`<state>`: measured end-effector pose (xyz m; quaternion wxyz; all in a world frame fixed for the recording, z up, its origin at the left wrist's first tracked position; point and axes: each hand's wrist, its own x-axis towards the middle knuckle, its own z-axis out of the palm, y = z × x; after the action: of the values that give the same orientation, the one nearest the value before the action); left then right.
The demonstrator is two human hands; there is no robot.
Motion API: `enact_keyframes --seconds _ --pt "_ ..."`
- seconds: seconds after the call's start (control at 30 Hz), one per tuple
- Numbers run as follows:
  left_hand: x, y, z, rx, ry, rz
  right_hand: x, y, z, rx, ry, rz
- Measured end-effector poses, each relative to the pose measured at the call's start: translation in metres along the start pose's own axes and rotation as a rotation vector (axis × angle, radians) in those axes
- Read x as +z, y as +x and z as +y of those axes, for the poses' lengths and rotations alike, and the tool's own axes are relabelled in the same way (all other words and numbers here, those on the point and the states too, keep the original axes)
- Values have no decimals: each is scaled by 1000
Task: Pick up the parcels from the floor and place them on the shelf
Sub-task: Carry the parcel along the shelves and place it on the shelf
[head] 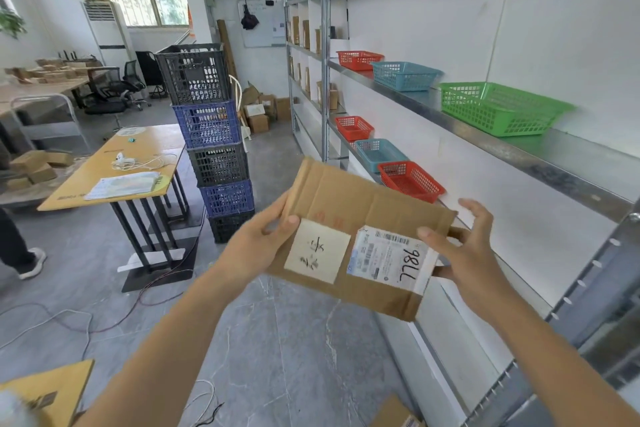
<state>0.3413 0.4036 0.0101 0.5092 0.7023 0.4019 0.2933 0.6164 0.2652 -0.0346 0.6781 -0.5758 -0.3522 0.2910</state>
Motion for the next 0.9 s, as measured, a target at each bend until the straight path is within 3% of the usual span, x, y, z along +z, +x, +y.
enact_keyframes --seconds 0.1,0.17,0.23,0.3,0.53,0.67,0.9 --pt "-7 10 31 203 -28 164 -11 1 -17 -14 132 -102" --pt "-2 19 42 203 -156 210 -12 4 -16 -18 173 -136" --pt "15 30 40 127 -294 181 -2 2 -10 4 100 -107" --pt "35 33 30 73 -285 125 6 -3 2 8 -29 -86" --pt "62 30 20 4 -182 -73 -9 -28 22 89 49 -98" --pt "67 27 16 29 -174 -50 -17 -26 8 72 -43 -138" --pt "113 33 21 57 -233 -66 -62 -32 -7 76 -124 -63"
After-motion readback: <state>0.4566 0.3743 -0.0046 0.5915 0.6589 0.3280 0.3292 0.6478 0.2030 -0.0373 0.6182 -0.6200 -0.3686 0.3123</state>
